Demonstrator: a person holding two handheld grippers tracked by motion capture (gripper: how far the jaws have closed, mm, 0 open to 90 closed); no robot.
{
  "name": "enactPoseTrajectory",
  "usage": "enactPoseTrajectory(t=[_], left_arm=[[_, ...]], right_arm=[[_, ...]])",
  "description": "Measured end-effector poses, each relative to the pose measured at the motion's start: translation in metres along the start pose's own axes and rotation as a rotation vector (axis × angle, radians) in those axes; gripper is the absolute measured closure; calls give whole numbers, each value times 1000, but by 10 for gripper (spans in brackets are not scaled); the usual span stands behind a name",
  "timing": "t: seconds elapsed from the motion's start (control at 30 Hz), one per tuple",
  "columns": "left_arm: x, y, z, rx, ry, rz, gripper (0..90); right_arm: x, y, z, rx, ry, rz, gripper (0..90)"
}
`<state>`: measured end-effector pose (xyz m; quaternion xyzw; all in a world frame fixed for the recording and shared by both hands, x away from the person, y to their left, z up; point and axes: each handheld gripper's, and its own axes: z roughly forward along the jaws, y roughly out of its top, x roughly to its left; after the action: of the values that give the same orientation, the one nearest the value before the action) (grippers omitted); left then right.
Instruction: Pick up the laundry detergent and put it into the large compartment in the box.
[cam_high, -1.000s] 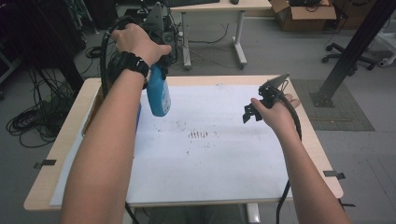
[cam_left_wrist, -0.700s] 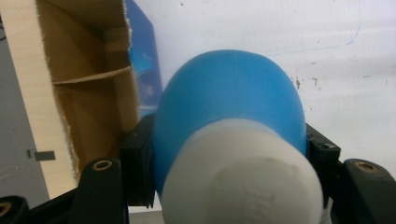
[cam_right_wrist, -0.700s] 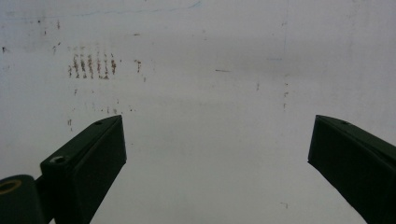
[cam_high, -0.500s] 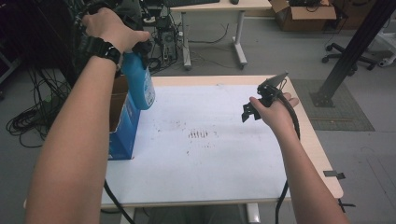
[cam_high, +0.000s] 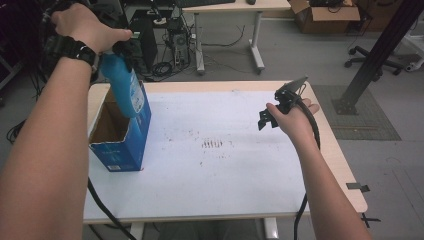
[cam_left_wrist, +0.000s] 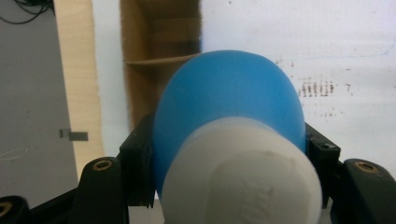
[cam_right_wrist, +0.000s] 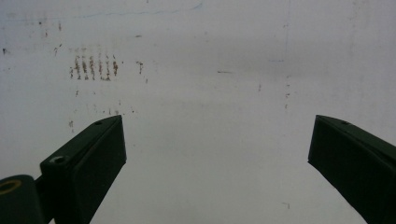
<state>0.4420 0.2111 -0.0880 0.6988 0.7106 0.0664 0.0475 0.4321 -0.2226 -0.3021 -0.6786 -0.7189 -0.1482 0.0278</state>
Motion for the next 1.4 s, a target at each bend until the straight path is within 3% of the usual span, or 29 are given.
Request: enactPoseTrajectory(t=[0.2, 0.5, 1.0, 1.4], left_arm=[[23, -5, 1, 4, 13, -31, 373], [40, -9, 6, 9, 26, -22, 373], [48, -13, 29, 35, 25, -6, 373], [52, -18, 59, 67, 4, -3, 373]], right_arm=[[0, -1, -1, -1, -3, 4, 42], [3, 0, -3, -3, -5, -1, 42], [5, -1, -3, -9, -6, -7, 42], [8, -4, -3, -8, -11, -11, 42]])
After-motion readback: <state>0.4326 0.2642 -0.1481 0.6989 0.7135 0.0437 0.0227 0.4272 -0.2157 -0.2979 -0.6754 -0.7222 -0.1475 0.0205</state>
